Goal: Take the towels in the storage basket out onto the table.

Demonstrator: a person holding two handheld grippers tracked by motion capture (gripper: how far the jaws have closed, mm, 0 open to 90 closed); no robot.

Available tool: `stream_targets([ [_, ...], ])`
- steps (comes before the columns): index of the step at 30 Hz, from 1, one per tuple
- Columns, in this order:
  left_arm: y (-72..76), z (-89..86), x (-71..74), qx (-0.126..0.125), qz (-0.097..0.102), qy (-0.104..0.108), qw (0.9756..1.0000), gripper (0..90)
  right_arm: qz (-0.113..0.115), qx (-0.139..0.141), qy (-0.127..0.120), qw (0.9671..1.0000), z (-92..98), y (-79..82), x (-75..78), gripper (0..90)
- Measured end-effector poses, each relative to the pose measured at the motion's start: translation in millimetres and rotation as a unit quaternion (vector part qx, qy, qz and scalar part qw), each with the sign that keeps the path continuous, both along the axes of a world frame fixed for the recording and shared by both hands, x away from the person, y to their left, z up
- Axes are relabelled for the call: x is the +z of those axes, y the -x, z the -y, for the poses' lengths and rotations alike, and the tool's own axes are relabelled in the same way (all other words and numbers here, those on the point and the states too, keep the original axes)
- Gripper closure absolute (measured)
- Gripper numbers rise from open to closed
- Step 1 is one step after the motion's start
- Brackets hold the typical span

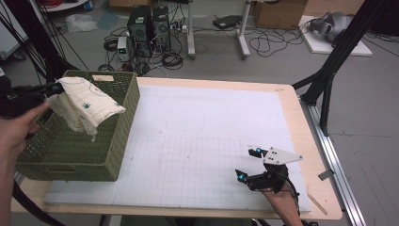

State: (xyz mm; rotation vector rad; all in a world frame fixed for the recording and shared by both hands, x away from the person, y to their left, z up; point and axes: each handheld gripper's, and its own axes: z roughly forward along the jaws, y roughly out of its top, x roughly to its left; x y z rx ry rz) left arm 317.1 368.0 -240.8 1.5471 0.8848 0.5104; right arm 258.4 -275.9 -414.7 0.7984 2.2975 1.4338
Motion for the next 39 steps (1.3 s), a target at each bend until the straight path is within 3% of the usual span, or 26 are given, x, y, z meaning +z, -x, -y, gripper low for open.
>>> stream_targets([
  [20, -10.0, 50.1, 10.7, -0.056, 0.003, -0.010, 0.9984, 87.2, 0.002, 0.005, -0.001, 1.0000, -0.5, -0.3, 0.3, 11.0],
  [29, -15.7, 81.9, 12.3, -0.089, 0.006, -0.014, 0.9959, 87.2, 0.001, 0.004, -0.001, 1.0000, -1.2, 0.2, 0.6, 10.9],
  [39, -23.9, 124.7, 5.8, -0.128, 0.001, -0.023, 0.9915, 87.2, 0.004, 0.007, -0.002, 1.0000, -0.8, 0.4, 1.4, 11.0],
])
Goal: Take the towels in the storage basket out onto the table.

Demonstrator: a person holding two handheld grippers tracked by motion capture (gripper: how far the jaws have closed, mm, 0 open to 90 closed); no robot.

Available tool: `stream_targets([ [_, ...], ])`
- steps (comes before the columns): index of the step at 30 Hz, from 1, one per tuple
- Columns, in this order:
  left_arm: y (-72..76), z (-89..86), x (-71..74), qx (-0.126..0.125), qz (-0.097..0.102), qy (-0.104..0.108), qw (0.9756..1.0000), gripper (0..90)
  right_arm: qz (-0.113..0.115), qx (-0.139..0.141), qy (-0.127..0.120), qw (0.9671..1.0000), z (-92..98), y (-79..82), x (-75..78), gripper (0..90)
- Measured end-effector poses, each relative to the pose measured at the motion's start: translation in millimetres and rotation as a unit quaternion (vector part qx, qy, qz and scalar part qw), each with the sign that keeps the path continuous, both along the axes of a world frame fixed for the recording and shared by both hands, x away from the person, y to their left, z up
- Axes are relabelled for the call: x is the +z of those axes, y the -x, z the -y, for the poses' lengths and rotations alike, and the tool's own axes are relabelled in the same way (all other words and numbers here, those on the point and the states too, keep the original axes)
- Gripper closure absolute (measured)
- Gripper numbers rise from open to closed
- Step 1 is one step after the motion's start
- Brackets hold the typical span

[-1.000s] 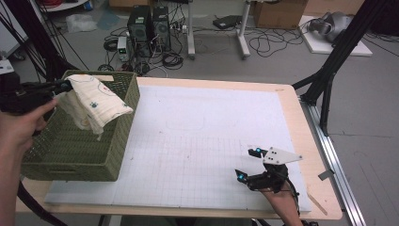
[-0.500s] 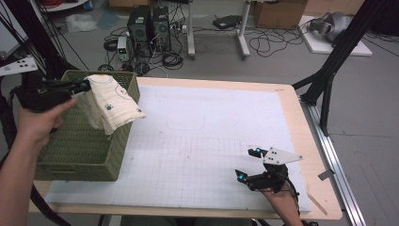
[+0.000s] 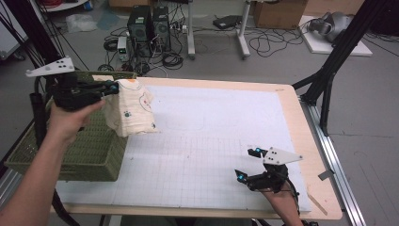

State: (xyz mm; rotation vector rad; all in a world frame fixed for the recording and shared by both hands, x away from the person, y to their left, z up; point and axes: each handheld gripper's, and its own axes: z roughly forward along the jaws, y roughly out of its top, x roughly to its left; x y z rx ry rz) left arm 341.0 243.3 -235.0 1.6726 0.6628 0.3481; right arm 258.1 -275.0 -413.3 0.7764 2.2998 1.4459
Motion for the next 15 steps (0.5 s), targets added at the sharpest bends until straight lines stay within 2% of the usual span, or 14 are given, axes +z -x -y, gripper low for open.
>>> stream_targets([
  [8, -4.5, 32.6, -8.6, -0.029, -0.006, -0.005, 0.9995, 87.2, 0.002, 0.002, -0.001, 1.0000, -0.3, 0.2, 0.6, 10.9],
  [15, -4.8, 60.6, -29.0, -0.048, -0.016, -0.006, 0.9987, 87.2, 0.004, 0.003, -0.002, 1.0000, -1.0, 0.7, 1.6, 10.9],
])
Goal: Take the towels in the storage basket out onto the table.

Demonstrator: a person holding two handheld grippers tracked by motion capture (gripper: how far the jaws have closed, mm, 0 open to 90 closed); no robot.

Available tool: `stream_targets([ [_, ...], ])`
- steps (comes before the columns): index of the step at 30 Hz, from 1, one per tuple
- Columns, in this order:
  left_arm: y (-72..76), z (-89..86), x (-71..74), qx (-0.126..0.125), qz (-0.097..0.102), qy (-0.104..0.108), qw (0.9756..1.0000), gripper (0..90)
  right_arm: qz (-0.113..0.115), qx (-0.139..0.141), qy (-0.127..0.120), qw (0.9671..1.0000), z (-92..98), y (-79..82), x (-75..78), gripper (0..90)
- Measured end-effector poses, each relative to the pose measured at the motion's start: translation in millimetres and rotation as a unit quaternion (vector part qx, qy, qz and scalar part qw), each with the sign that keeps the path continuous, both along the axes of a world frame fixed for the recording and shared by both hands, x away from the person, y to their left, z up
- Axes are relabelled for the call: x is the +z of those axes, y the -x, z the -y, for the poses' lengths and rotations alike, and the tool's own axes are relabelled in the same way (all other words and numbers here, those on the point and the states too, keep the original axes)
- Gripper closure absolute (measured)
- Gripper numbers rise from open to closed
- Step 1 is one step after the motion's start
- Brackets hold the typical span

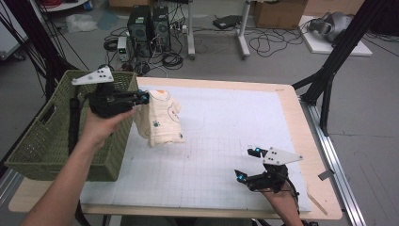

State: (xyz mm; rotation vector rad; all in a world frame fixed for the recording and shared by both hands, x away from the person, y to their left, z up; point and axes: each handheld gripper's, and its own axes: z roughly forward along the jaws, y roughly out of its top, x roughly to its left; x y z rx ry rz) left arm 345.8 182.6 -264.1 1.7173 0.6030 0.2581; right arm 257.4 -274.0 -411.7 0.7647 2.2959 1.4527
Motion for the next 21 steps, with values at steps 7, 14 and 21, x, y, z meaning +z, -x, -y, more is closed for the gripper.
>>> stream_targets([
  [7, 0.5, 24.7, -23.5, -0.012, -0.015, 0.002, 0.9998, 87.1, 0.002, 0.002, 0.003, 1.0000, -1.4, -0.5, 0.4, 10.9],
  [14, -3.4, 50.1, -49.4, -0.022, -0.033, -0.009, 0.9992, 86.9, 0.002, 0.006, -0.001, 1.0000, -5.8, -1.8, 1.5, 11.0],
  [21, -12.3, 71.3, -75.7, -0.020, -0.047, -0.016, 0.9985, 86.6, 0.002, 0.013, -0.004, 0.9999, -15.5, -5.4, 3.2, 11.1],
])
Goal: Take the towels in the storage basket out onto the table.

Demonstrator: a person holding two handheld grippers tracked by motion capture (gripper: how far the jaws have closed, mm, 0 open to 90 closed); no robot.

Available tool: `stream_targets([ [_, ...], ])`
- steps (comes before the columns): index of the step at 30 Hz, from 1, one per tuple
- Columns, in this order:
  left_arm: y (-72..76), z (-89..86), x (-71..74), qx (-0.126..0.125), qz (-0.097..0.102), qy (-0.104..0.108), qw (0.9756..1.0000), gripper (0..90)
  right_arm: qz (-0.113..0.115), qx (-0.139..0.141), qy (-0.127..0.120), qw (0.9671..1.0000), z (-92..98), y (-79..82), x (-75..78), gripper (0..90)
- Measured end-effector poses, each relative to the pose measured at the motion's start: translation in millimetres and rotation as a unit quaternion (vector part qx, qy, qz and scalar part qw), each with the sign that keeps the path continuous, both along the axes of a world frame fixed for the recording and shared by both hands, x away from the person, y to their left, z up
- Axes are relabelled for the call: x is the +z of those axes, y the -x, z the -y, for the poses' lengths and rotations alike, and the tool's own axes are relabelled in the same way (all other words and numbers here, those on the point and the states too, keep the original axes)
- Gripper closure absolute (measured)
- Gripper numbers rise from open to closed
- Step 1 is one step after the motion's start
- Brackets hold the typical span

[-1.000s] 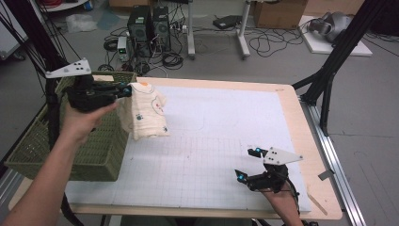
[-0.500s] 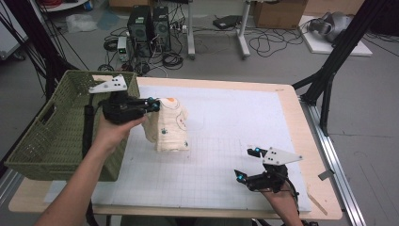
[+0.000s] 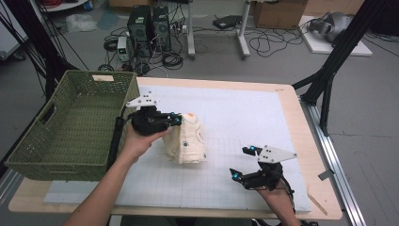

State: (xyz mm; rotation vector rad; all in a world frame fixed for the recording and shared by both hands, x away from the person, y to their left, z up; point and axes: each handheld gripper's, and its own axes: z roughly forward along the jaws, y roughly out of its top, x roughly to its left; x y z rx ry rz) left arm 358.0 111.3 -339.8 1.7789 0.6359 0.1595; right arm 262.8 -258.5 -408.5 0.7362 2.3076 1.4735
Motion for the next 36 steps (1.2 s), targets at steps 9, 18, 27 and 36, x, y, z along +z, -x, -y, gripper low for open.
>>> stream_targets([
  [9, -13.8, 13.2, -23.0, 0.014, -0.016, -0.031, 0.9993, 84.6, 0.006, 0.012, -0.004, 0.9999, -11.7, -13.3, 1.5, 20.9],
  [18, -18.8, 12.1, -46.0, 0.033, -0.029, -0.051, 0.9977, 84.6, 0.000, 0.030, -0.017, 0.9994, -21.0, -27.3, 6.6, 35.4],
  [27, -18.3, 9.3, -59.0, 0.036, -0.038, -0.056, 0.9970, 80.4, -0.003, 0.055, -0.004, 0.9985, -42.6, -32.3, 8.0, 42.6],
  [36, -3.8, 4.2, -48.5, 0.024, -0.031, -0.057, 0.9976, 59.5, -0.031, 0.075, 0.031, 0.9962, -51.6, -45.4, -2.1, 60.0],
])
